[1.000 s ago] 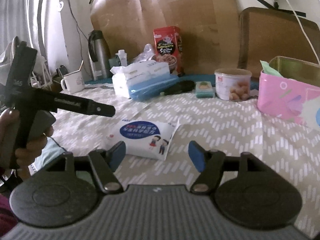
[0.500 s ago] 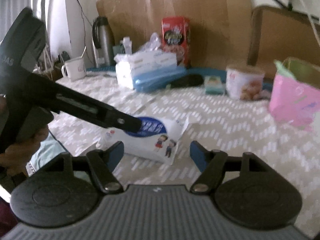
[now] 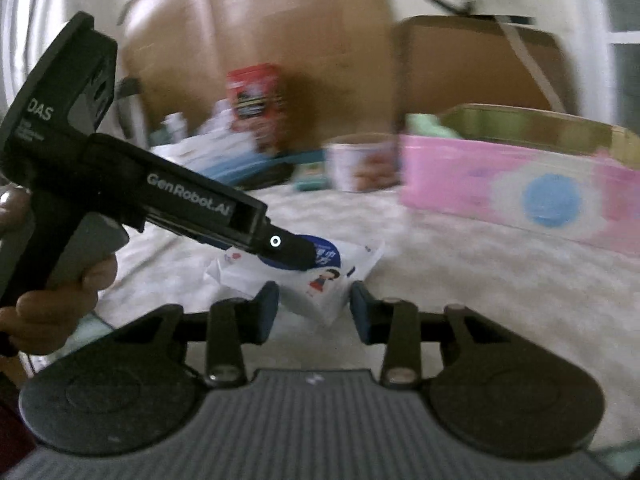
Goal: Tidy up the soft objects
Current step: 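Grasp the white wet-wipe packet with the left gripper, then carry the wipe packet over the pink tin and open the left gripper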
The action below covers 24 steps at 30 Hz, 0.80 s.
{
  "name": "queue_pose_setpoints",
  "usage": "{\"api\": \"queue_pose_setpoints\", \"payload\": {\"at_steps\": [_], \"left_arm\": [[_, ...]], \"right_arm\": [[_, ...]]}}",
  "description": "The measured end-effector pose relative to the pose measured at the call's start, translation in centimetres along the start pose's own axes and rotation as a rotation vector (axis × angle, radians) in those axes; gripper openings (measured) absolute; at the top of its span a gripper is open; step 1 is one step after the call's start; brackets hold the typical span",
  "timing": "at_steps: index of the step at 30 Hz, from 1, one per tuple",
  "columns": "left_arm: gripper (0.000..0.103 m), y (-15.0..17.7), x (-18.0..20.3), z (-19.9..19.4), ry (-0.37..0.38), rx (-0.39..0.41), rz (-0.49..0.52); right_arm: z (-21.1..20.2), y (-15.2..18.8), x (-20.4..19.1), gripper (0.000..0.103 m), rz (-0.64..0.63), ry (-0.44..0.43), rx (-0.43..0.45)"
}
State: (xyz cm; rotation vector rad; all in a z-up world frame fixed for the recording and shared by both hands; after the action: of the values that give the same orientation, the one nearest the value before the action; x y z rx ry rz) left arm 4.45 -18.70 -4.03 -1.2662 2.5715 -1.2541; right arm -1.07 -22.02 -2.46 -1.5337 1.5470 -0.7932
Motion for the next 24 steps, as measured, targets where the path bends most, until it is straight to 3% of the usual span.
{"api": "queue_pose_setpoints", "payload": {"at_steps": [5,9,14,24], "left_arm": [[0.065,-0.6,4.4,4.0,0.052,-0.052,0.105],[0.072,-0.9,6.2,5.6,0.029,-0.055,0.195],[0.077,-1.3,6.1,5.9,0.013,-0.072,0.176],[0.082,-1.4,5.7,5.9,-0.002,-0.074,0.167]], "right_arm": [[-2.4,1.3,4.7,0.042,0.058,0.13,0.011],[-3.1,2.3,7.6,0.042,0.109,0.191,0.008],[-3.1,2.8,8.8,0.044,0.145,0.208,0.028],[-3.0,3.0,8.8,0.059,0.093,0.222,0.055]]}}
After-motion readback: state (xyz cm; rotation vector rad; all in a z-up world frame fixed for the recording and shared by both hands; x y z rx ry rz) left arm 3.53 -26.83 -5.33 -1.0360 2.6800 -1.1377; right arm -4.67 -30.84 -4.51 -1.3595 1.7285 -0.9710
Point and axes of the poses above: each gripper's, at about its wrist camera, not at the fingertips, and z roughly the way its jaws point, x to its right, y to its underside, the point moved 8 cm from there along z, roughly the way its jaws point, and after that the axes turned 6 degrees about y, right-handed, at the moved point
